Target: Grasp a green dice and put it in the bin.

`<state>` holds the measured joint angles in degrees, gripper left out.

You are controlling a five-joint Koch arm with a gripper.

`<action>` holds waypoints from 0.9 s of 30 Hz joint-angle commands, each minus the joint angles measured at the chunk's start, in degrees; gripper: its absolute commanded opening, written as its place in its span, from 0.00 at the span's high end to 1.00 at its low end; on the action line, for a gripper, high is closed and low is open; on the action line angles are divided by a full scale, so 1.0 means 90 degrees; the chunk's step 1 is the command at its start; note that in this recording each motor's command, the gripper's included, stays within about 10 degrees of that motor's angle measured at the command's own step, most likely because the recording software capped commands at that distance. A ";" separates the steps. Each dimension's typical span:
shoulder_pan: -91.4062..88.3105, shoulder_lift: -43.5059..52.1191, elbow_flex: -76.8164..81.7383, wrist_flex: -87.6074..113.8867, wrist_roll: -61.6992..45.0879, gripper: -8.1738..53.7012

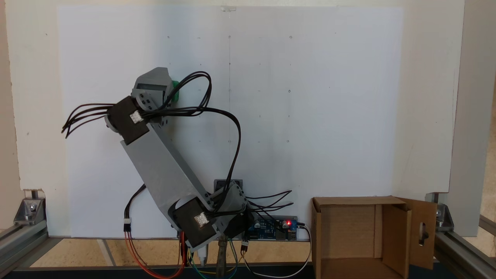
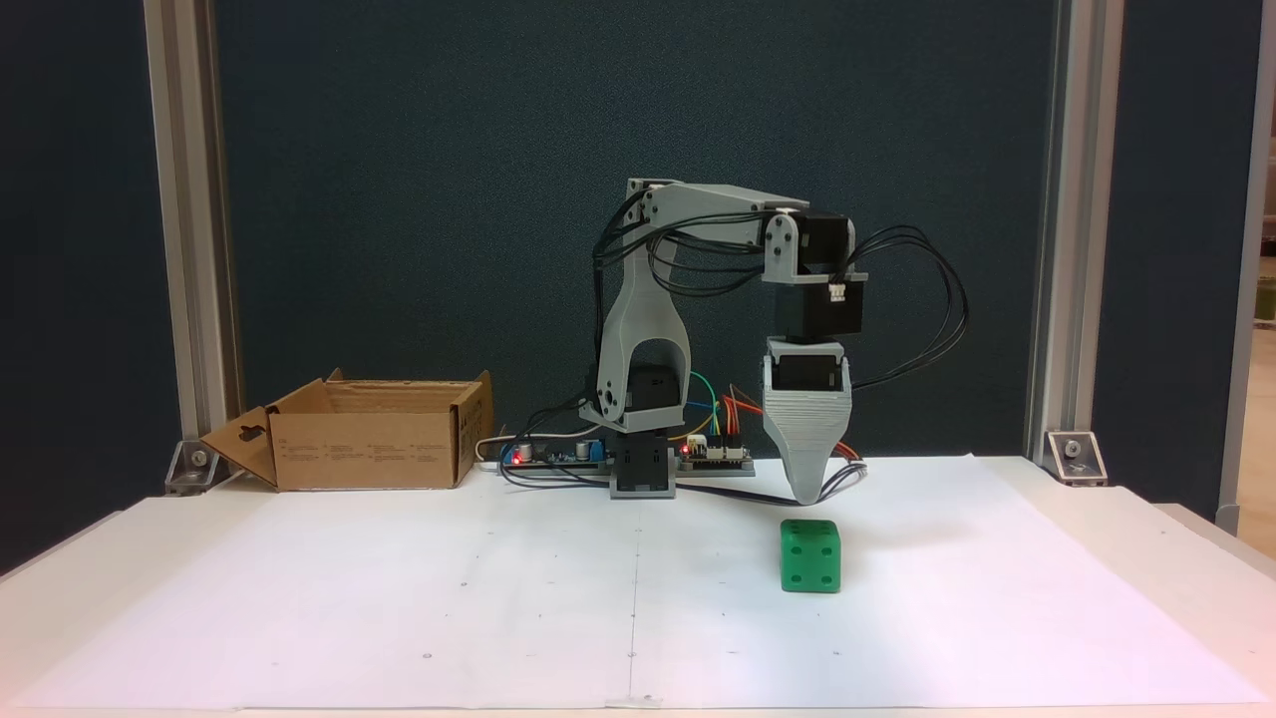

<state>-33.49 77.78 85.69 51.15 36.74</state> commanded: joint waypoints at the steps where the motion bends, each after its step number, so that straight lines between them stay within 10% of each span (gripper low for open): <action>1: 0.0039 0.0049 -0.0146 -0.0078 0.0439 0.16; 27: 0.0049 -0.0449 0.0693 -0.1191 0.0439 0.17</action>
<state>-33.05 73.39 92.81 41.48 36.74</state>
